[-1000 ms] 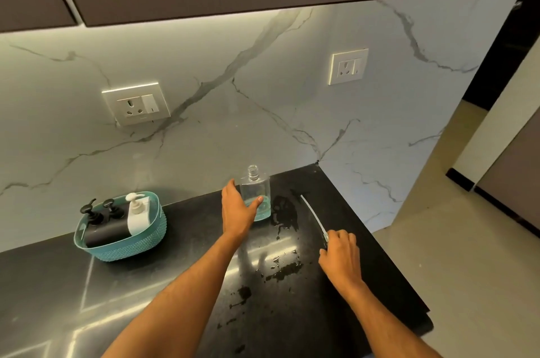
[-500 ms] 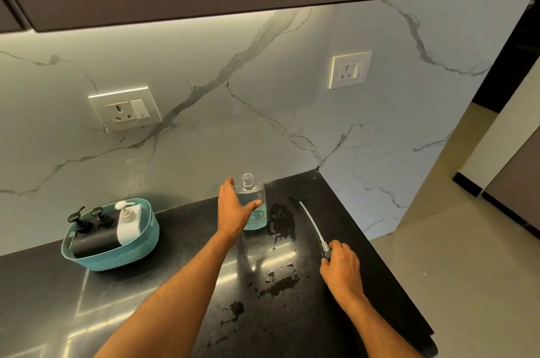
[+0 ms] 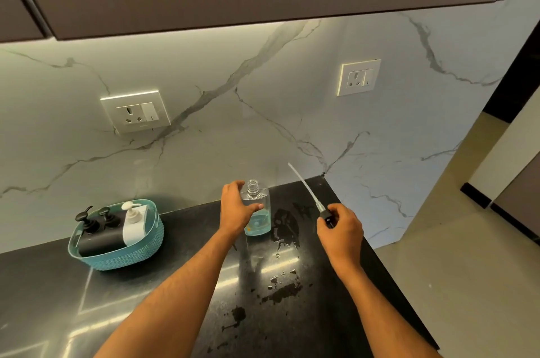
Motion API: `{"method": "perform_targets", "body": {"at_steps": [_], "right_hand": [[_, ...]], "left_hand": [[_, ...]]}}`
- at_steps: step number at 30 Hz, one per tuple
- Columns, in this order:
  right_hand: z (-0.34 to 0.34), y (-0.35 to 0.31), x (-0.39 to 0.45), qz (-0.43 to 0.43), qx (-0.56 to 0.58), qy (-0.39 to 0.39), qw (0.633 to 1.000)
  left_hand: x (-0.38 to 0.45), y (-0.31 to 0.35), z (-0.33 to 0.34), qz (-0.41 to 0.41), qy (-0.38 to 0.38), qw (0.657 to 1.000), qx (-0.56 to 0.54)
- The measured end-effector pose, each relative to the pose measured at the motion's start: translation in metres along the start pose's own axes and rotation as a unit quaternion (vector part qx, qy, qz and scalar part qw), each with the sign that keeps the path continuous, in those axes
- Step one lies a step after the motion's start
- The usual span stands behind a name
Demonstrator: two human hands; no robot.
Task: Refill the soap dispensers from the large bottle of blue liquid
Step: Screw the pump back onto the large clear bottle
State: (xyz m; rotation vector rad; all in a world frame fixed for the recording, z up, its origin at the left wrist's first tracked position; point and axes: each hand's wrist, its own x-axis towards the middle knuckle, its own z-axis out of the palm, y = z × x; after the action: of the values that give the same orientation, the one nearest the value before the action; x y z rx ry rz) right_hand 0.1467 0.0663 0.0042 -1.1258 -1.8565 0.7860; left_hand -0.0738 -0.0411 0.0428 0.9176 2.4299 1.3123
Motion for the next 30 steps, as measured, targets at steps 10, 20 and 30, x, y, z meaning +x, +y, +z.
{"method": "perform_targets", "body": {"at_steps": [10, 20, 30], "right_hand": [[-0.018, -0.091, 0.03, -0.116, 0.048, 0.041, 0.991], [-0.034, -0.199, 0.03, -0.234, 0.093, -0.013, 0.968], [-0.03, -0.26, 0.01, -0.285, 0.111, -0.071, 0.949]], "left_hand": [[-0.019, -0.006, -0.017, 0.003, 0.045, 0.999, -0.016], [-0.049, -0.032, -0.064, -0.019, 0.112, 0.993, -0.02], [-0.07, -0.054, -0.095, -0.043, 0.143, 0.988, -0.027]]}}
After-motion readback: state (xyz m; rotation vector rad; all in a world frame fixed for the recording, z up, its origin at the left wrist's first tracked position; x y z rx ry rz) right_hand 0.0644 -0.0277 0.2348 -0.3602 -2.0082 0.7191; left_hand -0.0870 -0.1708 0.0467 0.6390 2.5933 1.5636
